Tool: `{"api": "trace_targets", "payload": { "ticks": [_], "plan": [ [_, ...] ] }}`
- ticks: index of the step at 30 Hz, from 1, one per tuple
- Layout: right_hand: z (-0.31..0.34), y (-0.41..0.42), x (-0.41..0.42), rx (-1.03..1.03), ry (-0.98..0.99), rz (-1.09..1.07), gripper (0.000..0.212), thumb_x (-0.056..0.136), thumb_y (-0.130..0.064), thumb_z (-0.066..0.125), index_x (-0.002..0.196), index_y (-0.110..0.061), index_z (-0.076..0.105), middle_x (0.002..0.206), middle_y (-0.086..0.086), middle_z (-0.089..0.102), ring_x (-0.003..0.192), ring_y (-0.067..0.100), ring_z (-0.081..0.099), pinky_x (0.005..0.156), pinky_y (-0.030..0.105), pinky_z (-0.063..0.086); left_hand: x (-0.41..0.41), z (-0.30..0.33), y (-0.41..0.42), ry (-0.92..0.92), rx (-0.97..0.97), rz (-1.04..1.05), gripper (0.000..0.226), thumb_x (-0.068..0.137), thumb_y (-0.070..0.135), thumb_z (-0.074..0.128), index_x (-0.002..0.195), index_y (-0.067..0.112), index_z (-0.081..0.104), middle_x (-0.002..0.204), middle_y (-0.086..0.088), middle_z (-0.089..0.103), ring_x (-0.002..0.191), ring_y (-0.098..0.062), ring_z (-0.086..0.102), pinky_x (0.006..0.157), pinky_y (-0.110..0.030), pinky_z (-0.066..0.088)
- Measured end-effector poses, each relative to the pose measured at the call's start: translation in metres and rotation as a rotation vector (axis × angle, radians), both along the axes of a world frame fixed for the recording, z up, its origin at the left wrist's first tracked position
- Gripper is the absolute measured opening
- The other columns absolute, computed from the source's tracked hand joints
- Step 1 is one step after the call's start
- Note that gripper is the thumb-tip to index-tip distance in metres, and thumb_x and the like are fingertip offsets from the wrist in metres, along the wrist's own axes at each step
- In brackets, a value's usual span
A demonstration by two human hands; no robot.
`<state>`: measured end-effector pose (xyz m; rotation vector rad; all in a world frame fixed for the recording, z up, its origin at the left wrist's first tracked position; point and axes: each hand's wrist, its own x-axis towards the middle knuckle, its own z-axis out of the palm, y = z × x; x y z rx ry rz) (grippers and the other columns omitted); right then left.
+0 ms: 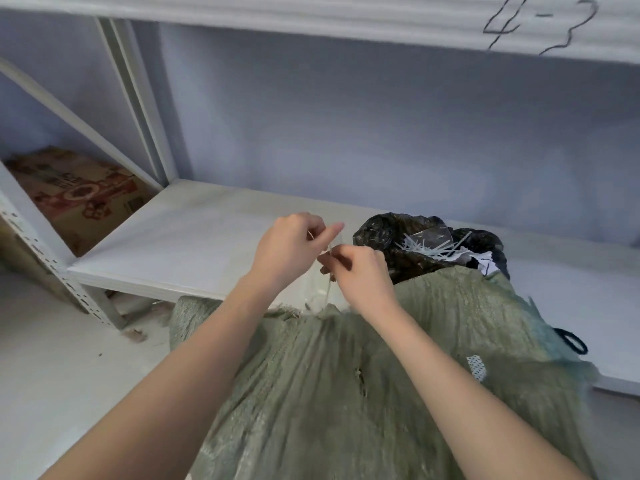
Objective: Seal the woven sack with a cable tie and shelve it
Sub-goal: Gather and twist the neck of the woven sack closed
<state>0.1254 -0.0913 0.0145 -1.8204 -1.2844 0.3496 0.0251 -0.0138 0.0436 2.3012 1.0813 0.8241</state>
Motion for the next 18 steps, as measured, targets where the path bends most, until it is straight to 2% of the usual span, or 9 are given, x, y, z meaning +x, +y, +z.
{"api": "trace_targets", "payload": {
  "ticks": [3,6,8,11,14,18],
  "plan": [
    [0.03,-0.021,0.003,0.039,0.009,-0.002,0.021,0.086,-0.026,0.064,0.07,-0.013,0.069,0.069,0.001,0.074,0.069,0.02,0.067,0.072,0.037,0.052,-0.004,0.028,-0.026,-0.064,-0.036,-0.063,0.047,0.09,0.054,0.047,0.065,0.016,0.062,0.06,0.006,0.061,0.065,-0.012,0.055,0.063,-0.032,0.043],
    [0.058,-0.046,0.007,0.104,0.013,-0.032,0.025,0.084,-0.027,0.066,0.06,-0.025,0.064,0.052,-0.011,0.065,0.05,0.007,0.058,0.063,0.032,0.05,-0.012,0.05,-0.054,-0.135,-0.084,-0.141,0.042,0.095,0.049,0.039,0.074,0.022,0.063,0.08,0.009,0.07,0.084,-0.012,0.064,0.076,-0.035,0.047],
    [0.075,-0.066,0.008,0.163,0.014,-0.051,0.024,0.086,-0.026,0.065,0.062,-0.022,0.066,0.054,-0.007,0.066,0.049,0.007,0.057,0.06,0.03,0.049,-0.017,0.059,-0.072,-0.153,-0.097,-0.195,0.035,0.096,0.045,0.039,0.08,0.025,0.062,0.086,0.01,0.069,0.087,-0.01,0.064,0.079,-0.031,0.047],
    [0.097,-0.101,0.009,0.26,-0.018,-0.094,0.023,0.088,-0.024,0.061,0.072,-0.01,0.068,0.059,0.0,0.066,0.057,0.013,0.056,0.06,0.025,0.041,-0.019,0.059,-0.098,-0.217,-0.149,-0.286,0.02,0.096,0.036,0.044,0.091,0.027,0.061,0.092,0.017,0.066,0.089,-0.003,0.062,0.075,-0.019,0.045],
    [0.113,-0.136,0.012,0.319,-0.066,-0.111,0.025,0.092,-0.022,0.055,0.075,-0.007,0.063,0.053,0.001,0.056,0.055,0.016,0.049,0.057,0.025,0.037,-0.013,0.049,-0.121,-0.228,-0.15,-0.324,0.015,0.096,0.032,0.047,0.1,0.023,0.058,0.101,0.01,0.064,0.093,-0.005,0.059,0.077,-0.021,0.045],
    [0.108,-0.175,0.03,0.249,-0.12,-0.176,0.024,0.096,-0.024,0.048,0.078,-0.012,0.059,0.054,-0.011,0.054,0.053,0.005,0.046,0.055,0.018,0.035,0.007,0.036,-0.146,-0.152,-0.155,-0.37,0.02,0.094,0.032,0.05,0.112,0.022,0.054,0.109,0.007,0.055,0.096,-0.004,0.056,0.083,-0.024,0.045]
  ]
}}
